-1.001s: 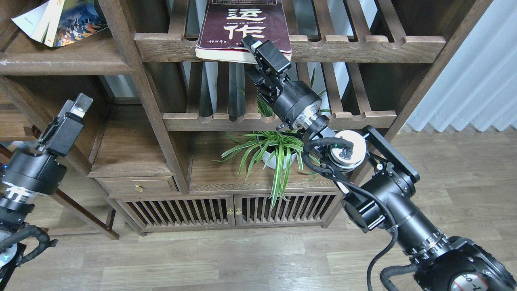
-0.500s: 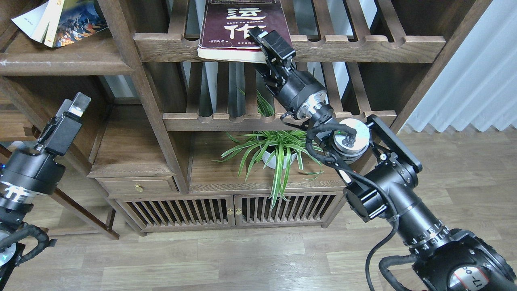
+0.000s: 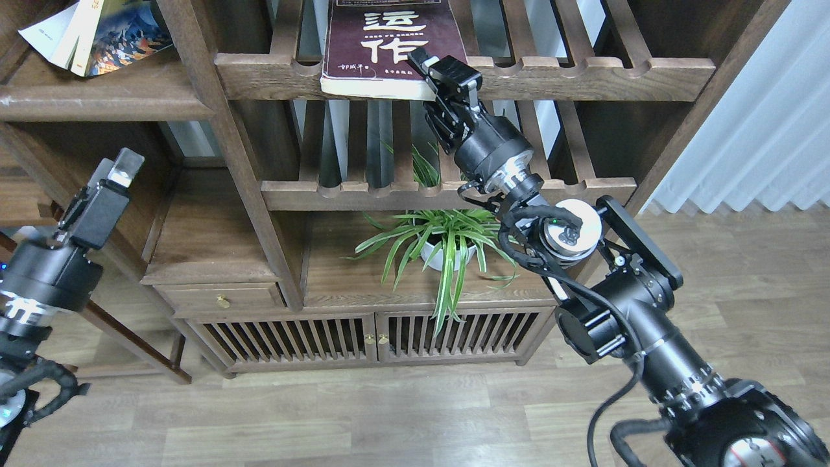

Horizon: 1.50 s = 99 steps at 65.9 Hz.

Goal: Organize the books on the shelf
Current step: 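Pull the maroon book off the top shelf and down with the right gripper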

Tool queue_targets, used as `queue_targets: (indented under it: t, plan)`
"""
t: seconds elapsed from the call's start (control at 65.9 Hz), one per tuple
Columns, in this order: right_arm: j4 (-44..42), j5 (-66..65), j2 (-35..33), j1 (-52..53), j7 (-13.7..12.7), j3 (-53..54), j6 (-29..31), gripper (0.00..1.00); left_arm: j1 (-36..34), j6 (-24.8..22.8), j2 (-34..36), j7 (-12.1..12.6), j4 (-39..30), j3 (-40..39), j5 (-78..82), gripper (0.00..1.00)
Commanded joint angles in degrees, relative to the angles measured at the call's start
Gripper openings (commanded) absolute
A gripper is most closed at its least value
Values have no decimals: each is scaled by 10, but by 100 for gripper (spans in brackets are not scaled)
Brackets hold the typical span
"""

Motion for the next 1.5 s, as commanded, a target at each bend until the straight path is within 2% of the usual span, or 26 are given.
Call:
queue_targets:
  t: [0.0,0.136,0.425,0.485,0.713,0.819,1.046,1.259,1.486]
  plan:
    - [5,2,0,-17,-9,1,20,0,0,0,-9,-1,1,0,0,97]
    - [24,4,0,-32,-20,0,55,0,2,0,-14,-2,1,0,-5,99]
    - [119,19,0,-92,-28,5,75,0,24,0,-56,1,1,14,-30,100]
    - [134,25,0,-112,-30,5,92,0,33,0,-71,1,2,20,-42,100]
    - [153,51,-70,-201,-63,3,205,0,54,0,-97,1,4,56,-84,100]
    - [166,86,-111,-244,-78,-2,205,0,54,0,-113,2,4,76,-88,100]
    - [169,100,-175,-335,-105,-5,205,0,58,0,-148,19,4,105,-89,100]
    - [166,100,-207,-414,-114,-33,205,1,93,0,-192,21,4,143,-89,100]
    - [155,99,-233,-433,-114,-87,205,1,132,0,-209,20,5,165,-91,100]
